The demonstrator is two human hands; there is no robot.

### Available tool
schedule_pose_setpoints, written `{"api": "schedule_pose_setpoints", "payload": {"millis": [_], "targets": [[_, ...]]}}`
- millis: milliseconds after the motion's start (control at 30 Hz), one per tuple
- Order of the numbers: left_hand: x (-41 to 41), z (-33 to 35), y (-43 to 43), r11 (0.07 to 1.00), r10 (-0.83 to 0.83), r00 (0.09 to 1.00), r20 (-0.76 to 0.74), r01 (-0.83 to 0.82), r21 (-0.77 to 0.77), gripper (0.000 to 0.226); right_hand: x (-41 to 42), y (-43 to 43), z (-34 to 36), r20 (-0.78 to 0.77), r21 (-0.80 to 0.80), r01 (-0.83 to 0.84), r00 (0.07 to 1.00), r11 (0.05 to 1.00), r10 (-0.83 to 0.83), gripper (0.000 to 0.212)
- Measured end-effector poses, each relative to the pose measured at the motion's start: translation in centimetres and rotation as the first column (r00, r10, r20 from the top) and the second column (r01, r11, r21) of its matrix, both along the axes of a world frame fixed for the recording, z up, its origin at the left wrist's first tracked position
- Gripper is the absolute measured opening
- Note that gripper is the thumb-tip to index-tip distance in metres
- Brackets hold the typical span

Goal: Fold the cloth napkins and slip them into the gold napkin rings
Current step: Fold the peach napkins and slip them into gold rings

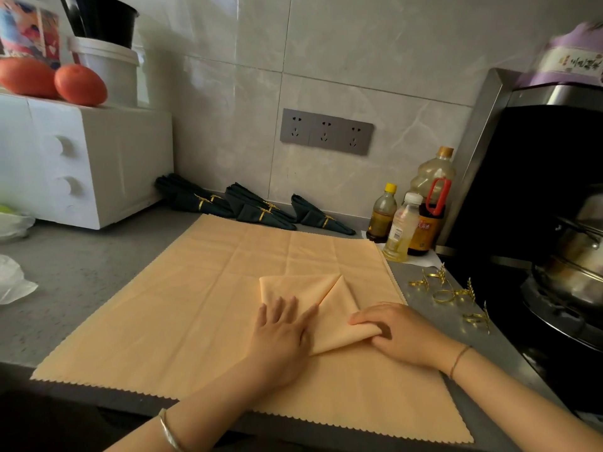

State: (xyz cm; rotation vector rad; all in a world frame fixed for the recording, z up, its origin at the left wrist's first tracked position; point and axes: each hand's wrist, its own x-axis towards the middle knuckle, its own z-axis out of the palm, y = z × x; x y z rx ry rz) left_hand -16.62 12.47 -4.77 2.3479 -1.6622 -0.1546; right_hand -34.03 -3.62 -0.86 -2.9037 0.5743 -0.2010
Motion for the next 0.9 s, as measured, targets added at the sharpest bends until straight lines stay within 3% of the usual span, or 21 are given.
{"api": "schedule_pose_setpoints", "payload": {"millis": [100,200,367,500,767,900], "targets": [[0.1,0.3,0.1,1.0,-0.003,0.998,-0.061,0.004,0.019,0.052,0.9,-1.1,-0.1,0.139,0.249,0.012,0.989,0.968,-0.048,0.035],[0.3,0.4,0.1,0.999,-0.006,0.997,-0.082,0.01,0.048,0.062,1.8,-1.3,-0.2,0.21,0.353,-0.012,0.976,0.935,-0.066,0.019],[0.9,0.6,-0.1,0.995,-0.032,0.995,-0.092,0.041,0.095,0.059,3.0,-2.1,-1.3,0.26,0.381,0.044,0.953,0.923,-0.153,0.005],[1.0,0.8,-0.2,0.995,-0.03,0.989,-0.142,0.043,0.094,0.052,3.8,-2.0,-1.3,0.283,0.368,0.063,0.943,0.928,-0.176,0.02],[1.0,0.7,0.0,0.998,-0.032,0.985,-0.167,0.041,0.048,0.048,4.7,-2.3,-1.3,0.206,0.34,0.138,0.954,0.93,-0.217,0.018],[1.3,1.5,-0.1,0.993,-0.037,0.988,-0.147,0.053,0.11,0.049,5.3,-2.5,-0.9,0.14,0.321,0.166,0.965,0.932,-0.22,0.018]]}}
